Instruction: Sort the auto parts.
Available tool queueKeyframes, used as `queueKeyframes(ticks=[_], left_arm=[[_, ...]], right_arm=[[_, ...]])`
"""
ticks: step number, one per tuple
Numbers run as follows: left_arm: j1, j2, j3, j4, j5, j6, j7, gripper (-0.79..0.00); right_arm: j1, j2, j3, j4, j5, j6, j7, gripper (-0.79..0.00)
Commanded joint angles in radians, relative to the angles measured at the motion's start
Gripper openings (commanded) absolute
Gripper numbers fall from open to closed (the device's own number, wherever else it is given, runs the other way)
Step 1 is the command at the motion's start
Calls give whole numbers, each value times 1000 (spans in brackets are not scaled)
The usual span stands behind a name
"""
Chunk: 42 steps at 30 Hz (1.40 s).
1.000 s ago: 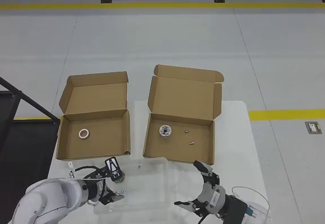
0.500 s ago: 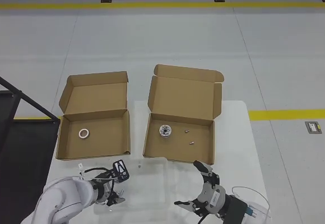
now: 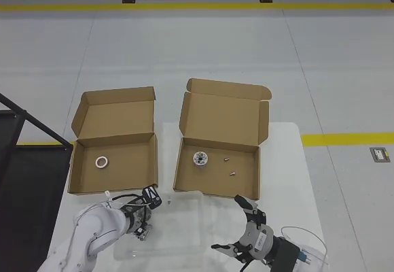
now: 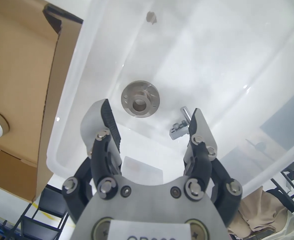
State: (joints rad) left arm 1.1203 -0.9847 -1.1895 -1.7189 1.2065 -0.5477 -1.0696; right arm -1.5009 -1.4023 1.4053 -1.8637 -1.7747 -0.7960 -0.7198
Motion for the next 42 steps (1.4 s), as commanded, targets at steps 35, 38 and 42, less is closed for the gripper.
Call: queueKeyframes(ticks=[35,38,42], left_arm=[[-110,-31,116,157,36,78,-29,-536],[-110,-31,113,155,36,78,-27,-785],[-84,-24,85,104,20,61,-20,-785]], right_arm=[[0,0,0,0,0,0,0,0],[0,0,0,0,0,0,0,0],[0,0,0,0,0,0,0,0]])
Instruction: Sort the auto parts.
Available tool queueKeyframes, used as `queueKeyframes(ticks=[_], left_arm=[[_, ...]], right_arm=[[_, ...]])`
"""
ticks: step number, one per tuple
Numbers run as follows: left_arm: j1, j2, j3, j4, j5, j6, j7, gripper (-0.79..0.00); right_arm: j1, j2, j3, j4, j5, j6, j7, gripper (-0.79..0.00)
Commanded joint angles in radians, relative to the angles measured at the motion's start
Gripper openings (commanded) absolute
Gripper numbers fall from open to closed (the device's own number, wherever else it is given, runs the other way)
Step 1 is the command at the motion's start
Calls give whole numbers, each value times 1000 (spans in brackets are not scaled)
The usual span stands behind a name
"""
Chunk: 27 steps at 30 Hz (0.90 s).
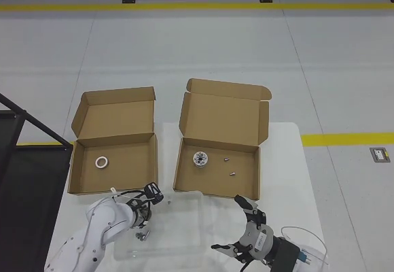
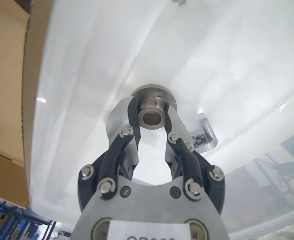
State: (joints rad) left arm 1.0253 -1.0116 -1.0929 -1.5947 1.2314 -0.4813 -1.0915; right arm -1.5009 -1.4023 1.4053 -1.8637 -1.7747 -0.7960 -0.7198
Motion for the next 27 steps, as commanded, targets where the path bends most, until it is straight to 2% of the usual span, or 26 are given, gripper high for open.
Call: queueKeyframes(ticks=[1,6,9,12,15,20,23,27], left_arm=[[26,7,-24,-43,-10,-13,5,-785],[133,32,-120,-206,-61,-87,25,-785],[213,50,-205,-316,-132,-161,59,-785],[288,66,-315,-388,-229,-237,128,-785],[342,80,-428,-397,-357,-333,218,-785],[378,96,-573,-334,-548,-531,394,-785],[387,104,-596,-309,-588,-531,476,-785],[387,104,-596,-309,-588,-531,476,-785]], right_arm=[[0,0,0,0,0,0,0,0],[0,0,0,0,0,0,0,0],[0,0,0,0,0,0,0,0],[0,0,0,0,0,0,0,0],[0,0,0,0,0,0,0,0],[0,0,0,0,0,0,0,0],[0,0,0,0,0,0,0,0],[0,0,0,0,0,0,0,0]])
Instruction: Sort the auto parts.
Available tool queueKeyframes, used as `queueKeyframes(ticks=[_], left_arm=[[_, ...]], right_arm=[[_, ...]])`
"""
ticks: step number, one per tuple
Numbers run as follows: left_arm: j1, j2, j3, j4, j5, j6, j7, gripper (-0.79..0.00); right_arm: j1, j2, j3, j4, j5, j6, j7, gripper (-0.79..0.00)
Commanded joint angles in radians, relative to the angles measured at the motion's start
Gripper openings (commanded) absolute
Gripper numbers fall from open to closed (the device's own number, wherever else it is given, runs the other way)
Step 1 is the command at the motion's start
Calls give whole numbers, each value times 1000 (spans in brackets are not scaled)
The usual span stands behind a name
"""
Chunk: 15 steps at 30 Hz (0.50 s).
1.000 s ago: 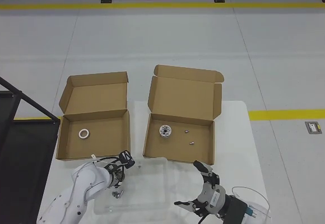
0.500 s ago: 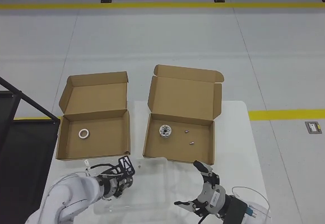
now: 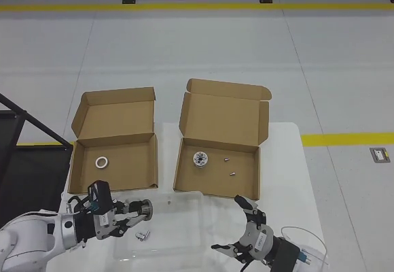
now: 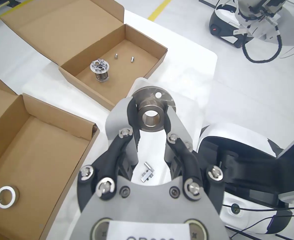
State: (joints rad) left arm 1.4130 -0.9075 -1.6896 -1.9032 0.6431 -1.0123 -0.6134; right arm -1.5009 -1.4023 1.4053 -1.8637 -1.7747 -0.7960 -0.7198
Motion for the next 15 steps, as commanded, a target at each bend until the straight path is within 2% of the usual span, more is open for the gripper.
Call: queueKeyframes(ticks=[1,8,11,15], left_arm=[[0,0,0,0,1,0,-2,-785],[5,-1,8,1,-13,3,8,-785],[-7,2,25,18,-115,27,28,-785],[-40,16,35,44,-364,29,1,-785]], right_arm=[[0,0,0,0,0,0,0,0],[0,0,0,0,0,0,0,0],[0,0,0,0,0,0,0,0],[0,0,0,0,0,0,0,0]])
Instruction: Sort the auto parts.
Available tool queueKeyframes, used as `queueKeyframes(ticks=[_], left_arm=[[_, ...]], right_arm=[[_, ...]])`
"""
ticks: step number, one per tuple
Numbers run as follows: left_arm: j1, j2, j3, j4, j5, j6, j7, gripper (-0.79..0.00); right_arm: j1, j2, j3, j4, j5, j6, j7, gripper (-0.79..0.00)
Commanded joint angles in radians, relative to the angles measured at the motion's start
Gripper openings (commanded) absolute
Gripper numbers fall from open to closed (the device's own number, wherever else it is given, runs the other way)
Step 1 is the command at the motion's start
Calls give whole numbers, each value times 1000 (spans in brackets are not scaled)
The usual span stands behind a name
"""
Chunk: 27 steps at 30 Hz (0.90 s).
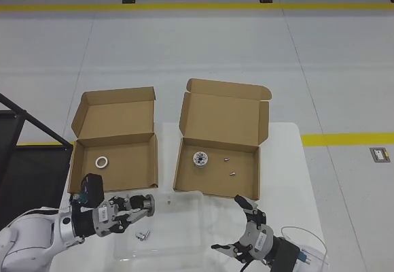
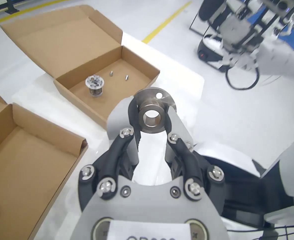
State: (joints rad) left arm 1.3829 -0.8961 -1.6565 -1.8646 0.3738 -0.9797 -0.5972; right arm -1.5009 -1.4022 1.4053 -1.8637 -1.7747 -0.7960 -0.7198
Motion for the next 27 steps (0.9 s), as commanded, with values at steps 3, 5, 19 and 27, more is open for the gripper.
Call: queueKeyframes(ticks=[3,5,19,27], left_arm=[[-43,20,15,24,-284,-13,-70,-785],[-67,31,32,40,-432,-16,-116,-785],[-181,97,48,146,-755,57,-300,-785],[-154,77,-42,129,-16,342,35,-785]], right_arm=[[0,0,0,0,0,0,0,0],[0,0,0,0,0,0,0,0],[0,0,0,0,0,0,0,0],[0,0,0,0,0,0,0,0]])
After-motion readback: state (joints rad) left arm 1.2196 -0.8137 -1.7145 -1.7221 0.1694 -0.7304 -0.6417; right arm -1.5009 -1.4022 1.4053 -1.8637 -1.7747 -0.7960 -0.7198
